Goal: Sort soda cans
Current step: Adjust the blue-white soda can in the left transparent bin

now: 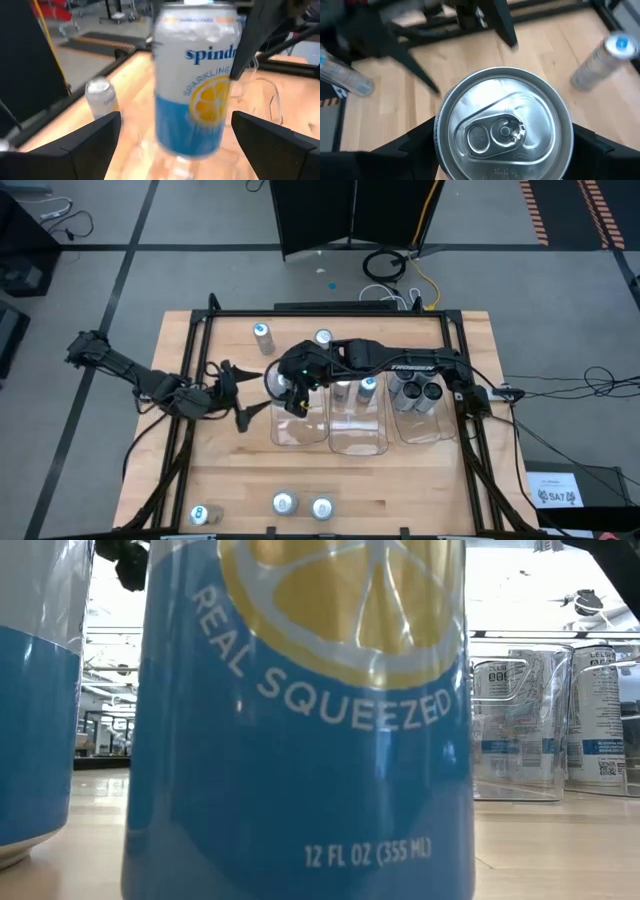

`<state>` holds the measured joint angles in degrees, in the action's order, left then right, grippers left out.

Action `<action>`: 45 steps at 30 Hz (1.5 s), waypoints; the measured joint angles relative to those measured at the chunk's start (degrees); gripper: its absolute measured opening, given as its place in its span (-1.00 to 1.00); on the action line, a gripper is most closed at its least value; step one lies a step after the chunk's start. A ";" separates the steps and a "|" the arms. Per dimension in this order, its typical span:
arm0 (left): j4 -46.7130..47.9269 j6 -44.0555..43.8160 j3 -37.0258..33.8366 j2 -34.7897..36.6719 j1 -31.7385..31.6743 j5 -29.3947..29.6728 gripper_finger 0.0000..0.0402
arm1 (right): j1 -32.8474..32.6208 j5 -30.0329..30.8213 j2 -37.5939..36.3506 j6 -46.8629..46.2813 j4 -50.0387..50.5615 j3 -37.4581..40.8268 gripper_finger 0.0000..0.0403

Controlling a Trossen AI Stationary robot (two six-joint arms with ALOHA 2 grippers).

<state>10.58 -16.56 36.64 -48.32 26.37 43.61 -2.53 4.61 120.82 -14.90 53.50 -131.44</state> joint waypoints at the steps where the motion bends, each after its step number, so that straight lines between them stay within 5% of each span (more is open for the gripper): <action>1: 2.86 -1.40 0.00 1.66 0.00 -0.92 0.94 | 0.14 0.13 0.27 -0.53 0.82 0.02 0.46; 6: 10.29 -3.69 0.00 8.81 0.02 -5.83 0.94 | 0.79 3.04 2.08 -2.15 1.94 0.02 0.46; 14: 9.49 0.39 0.00 14.01 0.00 -7.01 0.94 | 4.09 4.27 9.96 -6.61 1.15 0.02 0.46; 27: 9.52 0.35 0.00 14.14 0.00 -10.45 0.94 | 6.37 4.67 19.05 -8.04 -4.30 0.02 0.46; 34: 9.52 0.32 -0.02 14.12 0.00 -11.95 0.94 | 6.27 11.49 19.49 -8.06 -4.04 0.02 0.46; 45: 9.52 0.31 -0.02 14.12 0.00 -11.95 0.94 | 6.22 8.54 19.49 -5.29 -4.02 0.01 0.63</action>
<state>20.10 -16.25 36.62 -34.20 26.37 31.66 3.68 13.15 140.31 -20.19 49.48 -131.43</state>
